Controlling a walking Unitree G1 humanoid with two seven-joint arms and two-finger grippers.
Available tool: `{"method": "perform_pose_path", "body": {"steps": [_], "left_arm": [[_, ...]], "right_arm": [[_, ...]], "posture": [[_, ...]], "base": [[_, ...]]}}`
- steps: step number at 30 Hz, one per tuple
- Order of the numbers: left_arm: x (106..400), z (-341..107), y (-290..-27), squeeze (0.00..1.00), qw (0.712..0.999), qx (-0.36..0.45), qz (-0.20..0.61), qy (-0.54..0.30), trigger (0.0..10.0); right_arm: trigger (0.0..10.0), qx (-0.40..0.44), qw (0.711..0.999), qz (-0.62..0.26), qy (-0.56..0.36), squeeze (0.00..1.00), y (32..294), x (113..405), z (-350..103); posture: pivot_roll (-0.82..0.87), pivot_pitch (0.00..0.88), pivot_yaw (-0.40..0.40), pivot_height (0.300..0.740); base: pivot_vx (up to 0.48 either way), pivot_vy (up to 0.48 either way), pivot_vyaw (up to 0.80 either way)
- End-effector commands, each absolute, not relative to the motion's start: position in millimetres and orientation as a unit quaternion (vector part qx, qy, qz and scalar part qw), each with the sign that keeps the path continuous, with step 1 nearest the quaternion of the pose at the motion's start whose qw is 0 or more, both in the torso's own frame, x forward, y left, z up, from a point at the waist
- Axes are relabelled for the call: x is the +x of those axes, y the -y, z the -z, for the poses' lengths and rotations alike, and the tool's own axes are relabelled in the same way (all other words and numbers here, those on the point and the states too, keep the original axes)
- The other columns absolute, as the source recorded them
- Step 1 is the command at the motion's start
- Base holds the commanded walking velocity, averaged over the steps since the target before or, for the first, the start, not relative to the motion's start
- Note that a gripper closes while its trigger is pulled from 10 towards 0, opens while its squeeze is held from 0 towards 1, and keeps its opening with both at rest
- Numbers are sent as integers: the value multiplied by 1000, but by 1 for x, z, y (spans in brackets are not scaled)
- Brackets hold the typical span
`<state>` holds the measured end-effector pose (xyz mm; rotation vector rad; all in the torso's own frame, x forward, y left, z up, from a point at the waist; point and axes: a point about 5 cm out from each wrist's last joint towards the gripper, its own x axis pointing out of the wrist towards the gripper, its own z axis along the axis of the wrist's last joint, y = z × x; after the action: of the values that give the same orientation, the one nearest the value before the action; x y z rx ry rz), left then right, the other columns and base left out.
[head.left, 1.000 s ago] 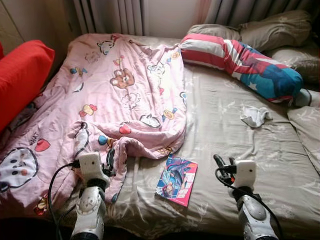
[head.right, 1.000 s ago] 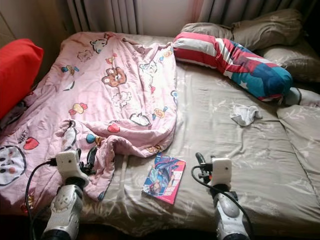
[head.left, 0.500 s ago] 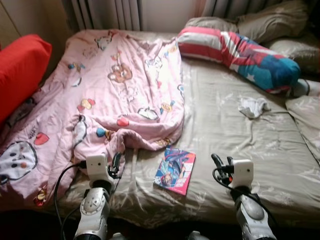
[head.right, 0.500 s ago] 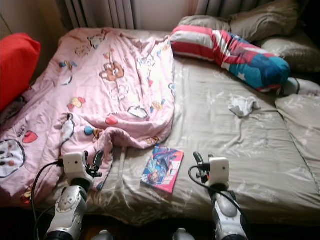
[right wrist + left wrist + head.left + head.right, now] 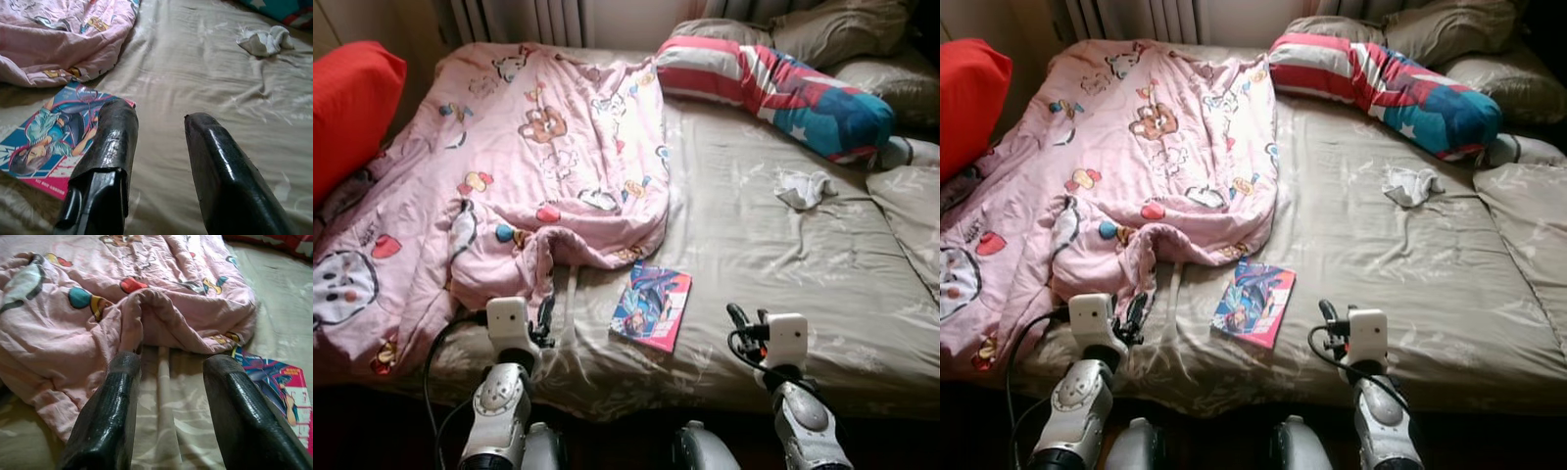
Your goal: Clean up the room
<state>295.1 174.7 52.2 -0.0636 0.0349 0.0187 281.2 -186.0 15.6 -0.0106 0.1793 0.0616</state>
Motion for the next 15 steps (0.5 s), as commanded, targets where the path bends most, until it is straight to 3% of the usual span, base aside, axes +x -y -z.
{"method": "perform_pose_path", "body": {"steps": [1,5,15], "left_arm": [[292,-49,-172,0,999,-21,3,-28,10000],[290,-48,-172,0,999,-21,2,-32,10000],[290,-45,-168,0,999,-22,6,-46,10000]], "right_arm": [[10000,-1,993,-25,-114,0,187,276,-8],[10000,-4,994,-25,-111,0,185,276,-7],[10000,6,994,-25,-108,0,184,277,-9]], "posture": [[-47,198,-40,650],[-53,207,-39,625],[-46,212,-47,625]], "base": [[0,0,0],[0,0,0],[0,0,0]]}}
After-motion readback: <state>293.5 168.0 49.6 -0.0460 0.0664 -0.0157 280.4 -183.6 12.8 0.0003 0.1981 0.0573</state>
